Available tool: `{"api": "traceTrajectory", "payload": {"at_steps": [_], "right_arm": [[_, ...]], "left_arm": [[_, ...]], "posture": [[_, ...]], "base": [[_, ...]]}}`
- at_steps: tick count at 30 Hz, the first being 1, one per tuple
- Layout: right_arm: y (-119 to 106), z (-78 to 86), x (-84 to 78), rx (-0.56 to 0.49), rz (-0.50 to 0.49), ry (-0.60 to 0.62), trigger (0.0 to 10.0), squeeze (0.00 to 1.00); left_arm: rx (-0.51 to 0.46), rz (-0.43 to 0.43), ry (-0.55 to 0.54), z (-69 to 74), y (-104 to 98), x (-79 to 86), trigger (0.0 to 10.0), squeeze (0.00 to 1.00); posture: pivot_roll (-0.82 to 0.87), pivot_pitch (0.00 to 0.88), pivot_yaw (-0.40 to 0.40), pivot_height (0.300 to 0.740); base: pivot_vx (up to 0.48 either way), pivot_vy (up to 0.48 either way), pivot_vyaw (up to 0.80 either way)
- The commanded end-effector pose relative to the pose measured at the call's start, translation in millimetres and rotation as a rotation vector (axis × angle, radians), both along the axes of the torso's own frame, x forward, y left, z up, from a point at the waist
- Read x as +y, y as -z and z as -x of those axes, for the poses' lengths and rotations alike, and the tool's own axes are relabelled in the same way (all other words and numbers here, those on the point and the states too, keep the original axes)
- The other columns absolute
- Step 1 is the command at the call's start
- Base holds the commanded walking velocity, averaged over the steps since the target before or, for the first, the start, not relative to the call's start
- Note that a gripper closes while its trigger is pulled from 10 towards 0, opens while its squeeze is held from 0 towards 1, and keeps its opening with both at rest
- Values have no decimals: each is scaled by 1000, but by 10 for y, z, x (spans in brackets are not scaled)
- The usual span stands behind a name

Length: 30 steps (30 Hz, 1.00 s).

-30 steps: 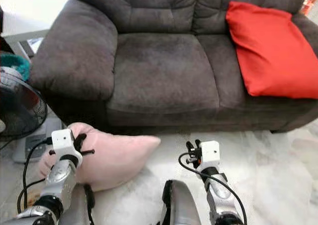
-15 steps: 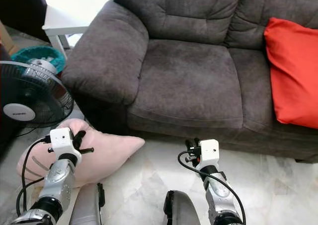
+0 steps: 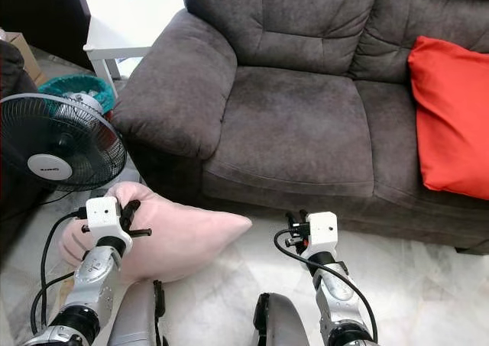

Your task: Move the pillow to the sofa from floor

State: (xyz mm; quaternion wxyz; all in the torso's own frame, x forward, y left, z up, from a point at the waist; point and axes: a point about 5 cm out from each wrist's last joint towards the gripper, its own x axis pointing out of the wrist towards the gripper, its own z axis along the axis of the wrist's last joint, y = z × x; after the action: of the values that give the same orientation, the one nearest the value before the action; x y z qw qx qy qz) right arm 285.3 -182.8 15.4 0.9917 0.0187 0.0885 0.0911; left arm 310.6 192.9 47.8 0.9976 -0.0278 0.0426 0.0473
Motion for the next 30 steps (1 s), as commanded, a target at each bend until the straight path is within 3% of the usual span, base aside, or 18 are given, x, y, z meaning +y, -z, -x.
{"api": "traceTrajectory", "payload": {"at_steps": [1, 24, 30], "right_arm": [[64, 68, -48, 24, -2, 17, 10000, 0], [28, 33, -14, 7, -2, 14, 10000, 0], [10, 19, 12, -3, -5, 3, 10000, 0]], "left_arm": [[-94, -14, 11, -76, -187, -8, 10000, 0], [-106, -18, 4, -90, -219, 9, 10000, 0], [-98, -24, 3, -91, -215, 9, 10000, 0]], "posture": [[106, 94, -105, 599], [113, 84, -103, 736], [116, 81, -106, 740]], "base": [[-307, 0, 0], [-292, 0, 0], [0, 0, 0]]}}
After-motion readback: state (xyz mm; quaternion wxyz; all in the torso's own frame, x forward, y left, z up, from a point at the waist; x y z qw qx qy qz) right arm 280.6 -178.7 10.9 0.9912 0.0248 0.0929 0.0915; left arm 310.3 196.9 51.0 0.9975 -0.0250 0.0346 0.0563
